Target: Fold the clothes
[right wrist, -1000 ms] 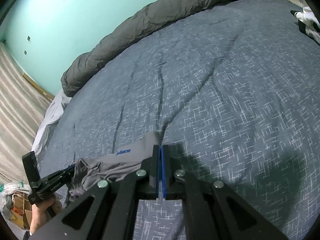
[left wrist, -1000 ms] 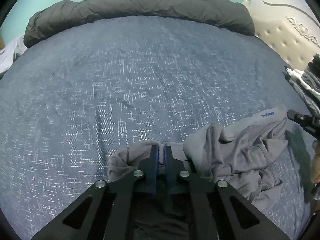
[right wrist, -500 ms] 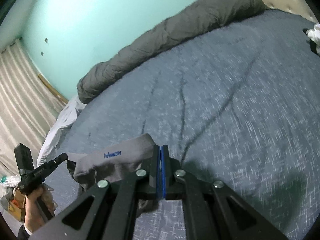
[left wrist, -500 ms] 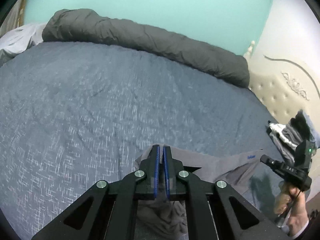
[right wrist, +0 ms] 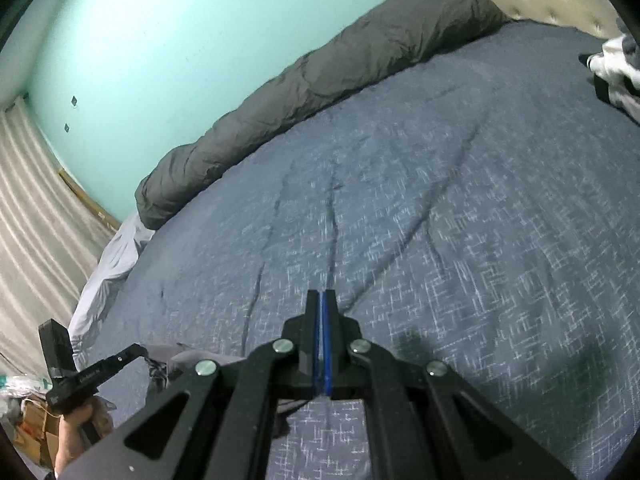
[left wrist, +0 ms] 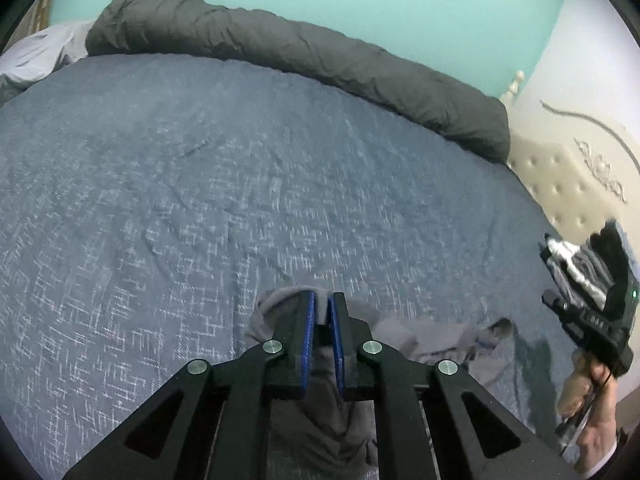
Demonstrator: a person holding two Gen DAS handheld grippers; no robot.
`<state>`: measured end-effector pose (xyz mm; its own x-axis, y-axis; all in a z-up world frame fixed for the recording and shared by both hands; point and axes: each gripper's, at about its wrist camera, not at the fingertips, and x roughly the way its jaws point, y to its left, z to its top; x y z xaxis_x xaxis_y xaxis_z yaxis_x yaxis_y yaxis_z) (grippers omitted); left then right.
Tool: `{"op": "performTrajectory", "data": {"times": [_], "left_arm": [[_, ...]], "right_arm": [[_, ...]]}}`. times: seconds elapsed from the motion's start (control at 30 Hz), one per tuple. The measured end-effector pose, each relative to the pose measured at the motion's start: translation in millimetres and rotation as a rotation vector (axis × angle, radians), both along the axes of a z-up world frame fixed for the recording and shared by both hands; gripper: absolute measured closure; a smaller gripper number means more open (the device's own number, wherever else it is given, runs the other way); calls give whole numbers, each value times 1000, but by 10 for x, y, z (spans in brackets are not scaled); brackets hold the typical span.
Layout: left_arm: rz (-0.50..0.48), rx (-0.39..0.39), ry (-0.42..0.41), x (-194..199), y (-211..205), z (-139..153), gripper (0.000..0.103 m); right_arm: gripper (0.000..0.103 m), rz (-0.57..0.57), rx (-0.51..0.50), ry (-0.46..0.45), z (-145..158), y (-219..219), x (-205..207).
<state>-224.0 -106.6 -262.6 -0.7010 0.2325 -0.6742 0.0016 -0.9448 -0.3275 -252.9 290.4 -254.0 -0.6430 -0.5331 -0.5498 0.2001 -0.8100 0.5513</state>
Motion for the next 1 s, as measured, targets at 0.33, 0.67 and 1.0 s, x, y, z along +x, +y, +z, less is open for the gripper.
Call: {"op": "performTrajectory", "data": {"times": [0.33, 0.67, 1.0], "left_arm": [[80, 41, -11, 70, -164, -43, 64], [-76, 54, -68, 79, 98, -108, 64], [-101, -81, -152, 47, 213, -319, 64]], "right_arm": [[93, 83, -15, -166, -292, -229, -105], [67, 160, 37, -168, -308, -512, -33], [99, 127, 95, -158, -343, -474, 19]]}}
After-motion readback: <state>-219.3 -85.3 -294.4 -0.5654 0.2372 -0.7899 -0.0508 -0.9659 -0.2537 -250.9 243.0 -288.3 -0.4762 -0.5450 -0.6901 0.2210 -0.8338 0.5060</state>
